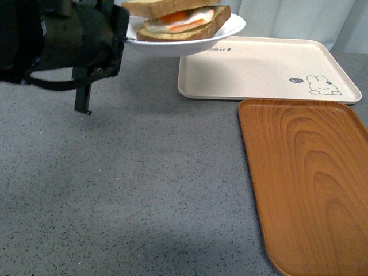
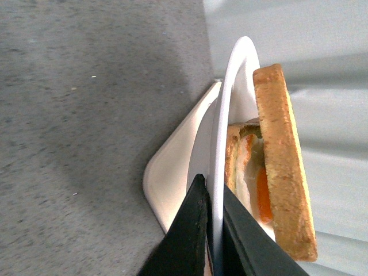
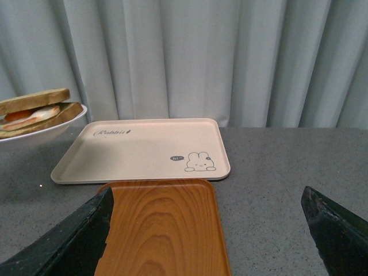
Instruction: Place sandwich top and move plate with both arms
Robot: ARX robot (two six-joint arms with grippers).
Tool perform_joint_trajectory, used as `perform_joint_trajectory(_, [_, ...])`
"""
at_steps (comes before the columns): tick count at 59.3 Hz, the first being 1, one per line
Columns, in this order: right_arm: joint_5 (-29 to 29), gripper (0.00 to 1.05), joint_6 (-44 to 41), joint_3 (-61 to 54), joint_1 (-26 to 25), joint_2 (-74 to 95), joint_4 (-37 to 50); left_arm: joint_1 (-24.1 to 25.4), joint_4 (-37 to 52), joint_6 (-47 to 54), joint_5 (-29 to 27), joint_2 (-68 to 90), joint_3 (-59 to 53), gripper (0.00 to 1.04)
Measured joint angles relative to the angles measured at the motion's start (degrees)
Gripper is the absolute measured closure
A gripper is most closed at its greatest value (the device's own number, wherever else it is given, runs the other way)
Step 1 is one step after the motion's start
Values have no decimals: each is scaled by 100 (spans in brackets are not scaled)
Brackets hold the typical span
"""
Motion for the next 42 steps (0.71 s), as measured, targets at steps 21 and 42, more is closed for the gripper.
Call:
perform_joint_trajectory(21, [0, 9, 0, 0, 0, 0, 0, -249, -1106, 562, -155, 1565, 2404, 101])
perform_joint_trajectory(42, [0, 9, 0, 0, 0, 0, 0, -289, -1707, 960, -275, 2559, 3720, 101])
